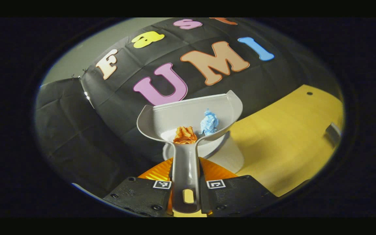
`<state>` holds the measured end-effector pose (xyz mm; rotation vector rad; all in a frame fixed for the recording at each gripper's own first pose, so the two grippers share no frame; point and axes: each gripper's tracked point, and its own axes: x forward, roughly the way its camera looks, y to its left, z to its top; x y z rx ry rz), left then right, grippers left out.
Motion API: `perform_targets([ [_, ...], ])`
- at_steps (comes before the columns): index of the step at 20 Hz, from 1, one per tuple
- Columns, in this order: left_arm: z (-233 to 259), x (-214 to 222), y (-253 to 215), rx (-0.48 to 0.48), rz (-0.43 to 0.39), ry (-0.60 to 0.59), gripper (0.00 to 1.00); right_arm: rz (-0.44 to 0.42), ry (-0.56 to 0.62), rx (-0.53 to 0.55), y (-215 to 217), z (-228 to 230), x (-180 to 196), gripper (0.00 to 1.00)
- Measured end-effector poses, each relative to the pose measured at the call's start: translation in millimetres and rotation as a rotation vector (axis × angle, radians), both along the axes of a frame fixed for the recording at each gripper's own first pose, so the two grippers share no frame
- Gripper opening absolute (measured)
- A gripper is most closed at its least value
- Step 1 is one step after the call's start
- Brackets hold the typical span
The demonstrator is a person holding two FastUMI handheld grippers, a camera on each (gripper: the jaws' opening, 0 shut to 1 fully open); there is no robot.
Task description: Pick up the small broom and dustpan from the desktop, sweep the trash into the dustpan with the broom, and then empty the trash into the garbage bin.
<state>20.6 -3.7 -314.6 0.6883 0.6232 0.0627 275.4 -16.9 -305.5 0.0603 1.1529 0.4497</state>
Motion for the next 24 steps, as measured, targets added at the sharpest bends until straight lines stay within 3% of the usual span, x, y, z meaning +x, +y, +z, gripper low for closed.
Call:
perform_targets([
  [2,-2,-4,9,0.115,-0.005,0.061,0.27,0.008,0.002,-0.010,3,1,2,0.20],
  [8,-11,-4,54,0.521,-0.130,0.213,0.25,0.043,0.010,-0.040,13,1,8,0.20],
  [13,19,6,65,0.928,-0.338,0.341,0.25,0.074,0.000,-0.062,16,4,8,0.20],
  [16,33,17,63,1.083,-0.437,0.372,0.25,0.085,-0.001,-0.075,16,6,9,0.20],
  [18,35,20,57,1.068,-0.452,0.369,0.27,0.083,-0.001,-0.079,16,5,8,0.20],
  [21,24,8,49,0.768,-0.330,0.334,0.25,0.067,-0.004,-0.073,17,7,8,0.20],
  [24,35,-2,35,0.585,-0.251,0.231,0.22,0.052,-0.023,-0.056,20,4,7,0.20],
])
